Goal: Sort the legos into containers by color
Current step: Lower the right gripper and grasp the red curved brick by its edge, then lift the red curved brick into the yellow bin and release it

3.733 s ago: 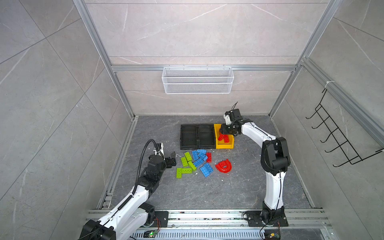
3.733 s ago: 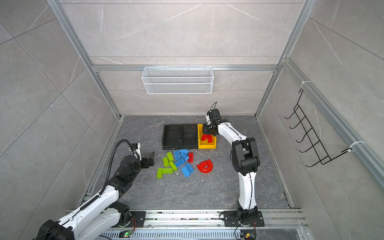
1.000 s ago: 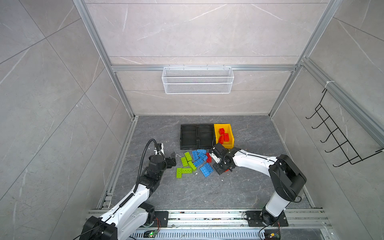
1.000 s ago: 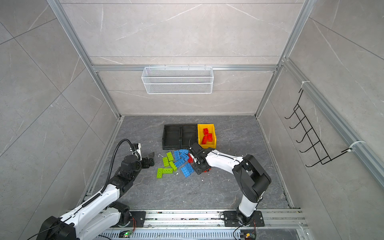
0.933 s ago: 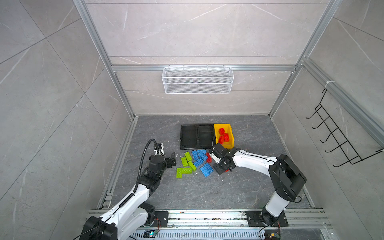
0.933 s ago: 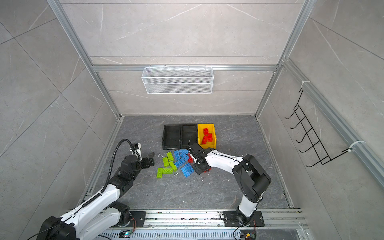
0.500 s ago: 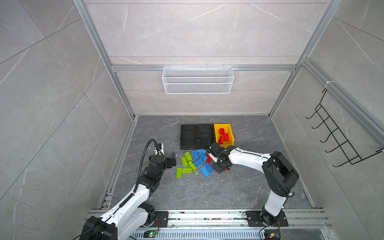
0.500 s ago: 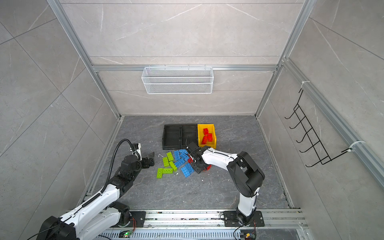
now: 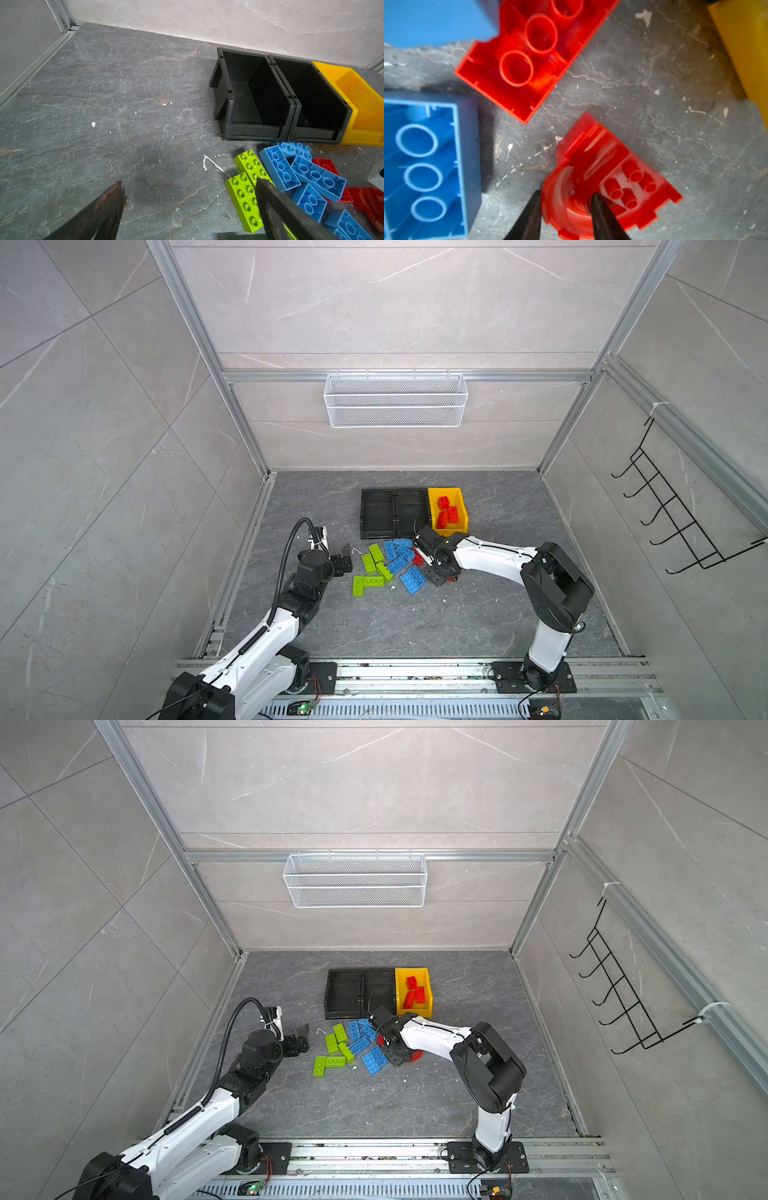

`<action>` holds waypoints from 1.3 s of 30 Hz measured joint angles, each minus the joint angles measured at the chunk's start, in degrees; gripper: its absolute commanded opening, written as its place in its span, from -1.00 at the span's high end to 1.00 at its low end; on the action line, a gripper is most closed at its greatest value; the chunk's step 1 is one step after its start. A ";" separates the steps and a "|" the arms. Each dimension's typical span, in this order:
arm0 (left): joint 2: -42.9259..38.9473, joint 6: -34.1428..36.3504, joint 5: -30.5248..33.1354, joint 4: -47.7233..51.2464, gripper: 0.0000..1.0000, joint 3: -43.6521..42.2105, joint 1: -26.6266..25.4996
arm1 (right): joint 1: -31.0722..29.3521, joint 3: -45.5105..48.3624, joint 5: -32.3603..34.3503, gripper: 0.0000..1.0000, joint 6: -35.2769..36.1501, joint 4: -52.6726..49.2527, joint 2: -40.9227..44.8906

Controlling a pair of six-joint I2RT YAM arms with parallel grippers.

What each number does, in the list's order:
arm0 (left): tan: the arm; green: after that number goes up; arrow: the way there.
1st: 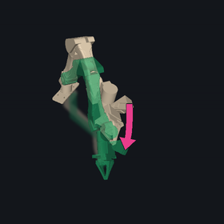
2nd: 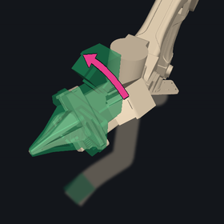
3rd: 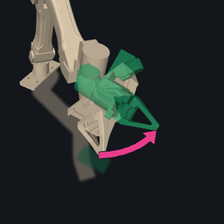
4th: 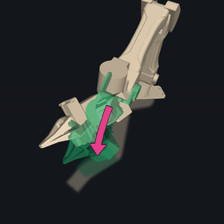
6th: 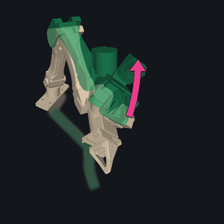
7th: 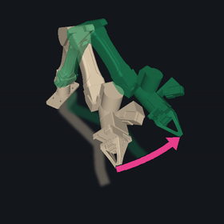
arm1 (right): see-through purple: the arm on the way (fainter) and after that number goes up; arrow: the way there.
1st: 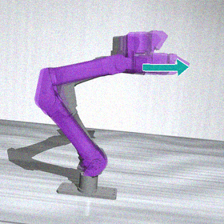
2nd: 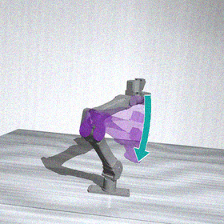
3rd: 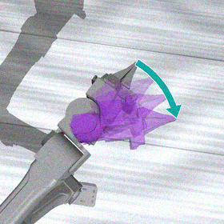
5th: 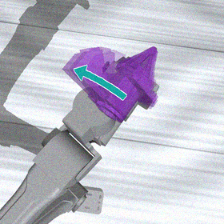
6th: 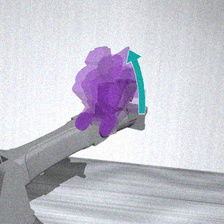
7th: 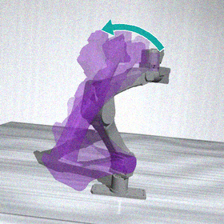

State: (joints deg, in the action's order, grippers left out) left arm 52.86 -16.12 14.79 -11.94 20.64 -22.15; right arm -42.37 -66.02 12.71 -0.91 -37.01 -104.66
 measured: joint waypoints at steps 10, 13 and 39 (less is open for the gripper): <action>-0.11 0.00 0.00 0.02 -0.99 0.00 0.02 | 0.11 -0.76 0.90 0.26 -3.65 -0.37 4.39; -0.15 0.00 -0.02 0.02 -0.99 0.00 0.02 | 0.72 -2.23 0.68 0.26 -3.91 -0.52 4.70; -0.42 0.00 0.15 0.00 -0.99 0.00 0.02 | 20.59 -35.98 -19.06 0.23 -2.27 0.79 -12.13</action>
State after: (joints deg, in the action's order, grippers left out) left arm 52.45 -16.12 14.94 -11.94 20.64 -22.13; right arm -21.78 -102.00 -6.35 -3.18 -36.23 -116.79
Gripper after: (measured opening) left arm 0.994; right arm 0.386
